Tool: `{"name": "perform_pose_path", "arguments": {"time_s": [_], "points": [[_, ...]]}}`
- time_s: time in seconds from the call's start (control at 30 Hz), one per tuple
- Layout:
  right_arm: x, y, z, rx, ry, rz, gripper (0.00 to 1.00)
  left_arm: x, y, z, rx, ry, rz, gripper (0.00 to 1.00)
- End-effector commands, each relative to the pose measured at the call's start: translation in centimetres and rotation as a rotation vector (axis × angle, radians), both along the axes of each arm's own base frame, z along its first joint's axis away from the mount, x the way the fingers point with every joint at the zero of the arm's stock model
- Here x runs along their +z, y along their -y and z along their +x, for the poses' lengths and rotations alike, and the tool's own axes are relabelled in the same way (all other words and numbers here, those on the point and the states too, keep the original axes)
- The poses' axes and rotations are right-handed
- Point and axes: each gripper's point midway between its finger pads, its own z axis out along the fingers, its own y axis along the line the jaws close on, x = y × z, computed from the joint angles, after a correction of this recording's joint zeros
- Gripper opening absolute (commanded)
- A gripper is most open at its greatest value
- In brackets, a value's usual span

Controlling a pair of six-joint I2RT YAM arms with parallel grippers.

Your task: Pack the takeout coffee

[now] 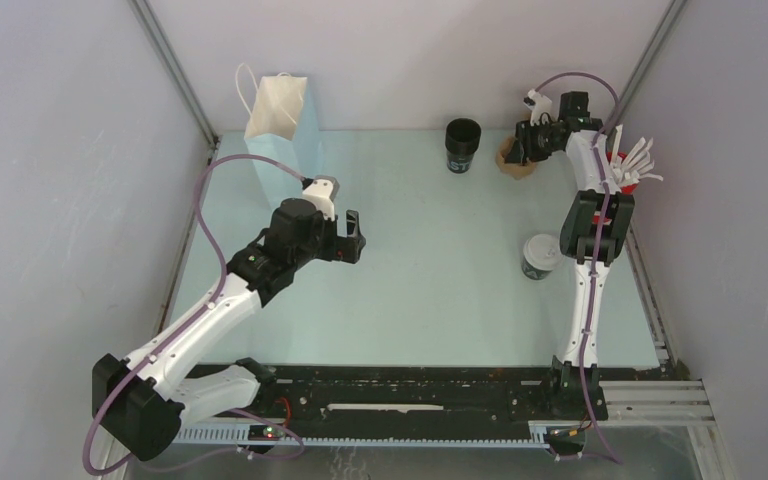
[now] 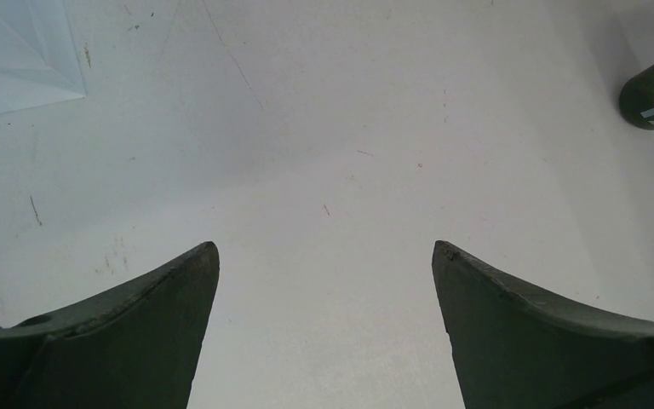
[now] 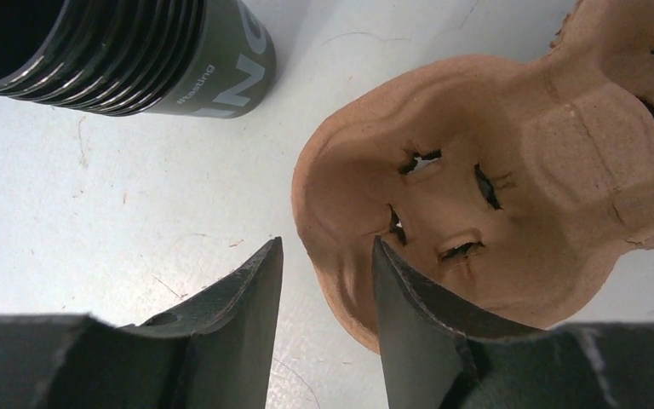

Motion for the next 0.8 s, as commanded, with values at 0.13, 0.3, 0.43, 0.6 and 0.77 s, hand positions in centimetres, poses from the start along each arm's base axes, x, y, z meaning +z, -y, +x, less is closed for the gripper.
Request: {"name": "perform_pose_path", "arguments": {"time_s": [0.13,0.3,0.43,0.6,0.77], "points": [[1.0,-0.1,0.1,0.010,0.015,-0.025,0.44,3.0,0.6,1.0,-0.001,0.069,-0.047,1.00],[0.7,0.2,-0.3,0.011,0.003,-0.040,0.37,2.9,0.6,1.0,-0.004,0.067,-0.048,1.00],[0.6,0.1,-0.5,0.010,-0.010,-0.036,0.29,2.9,0.6,1.0,-0.004,0.066,-0.048,1.00],[0.4,-0.1,-1.0,0.016,-0.028,-0.032,0.21,3.0,0.7,0.9,-0.007,0.068,-0.052,1.00],[1.5,-0.6,-1.3,0.018,-0.018,-0.001,0.06,3.1,0.6,0.9,-0.007,0.071,-0.054,1.00]]}}
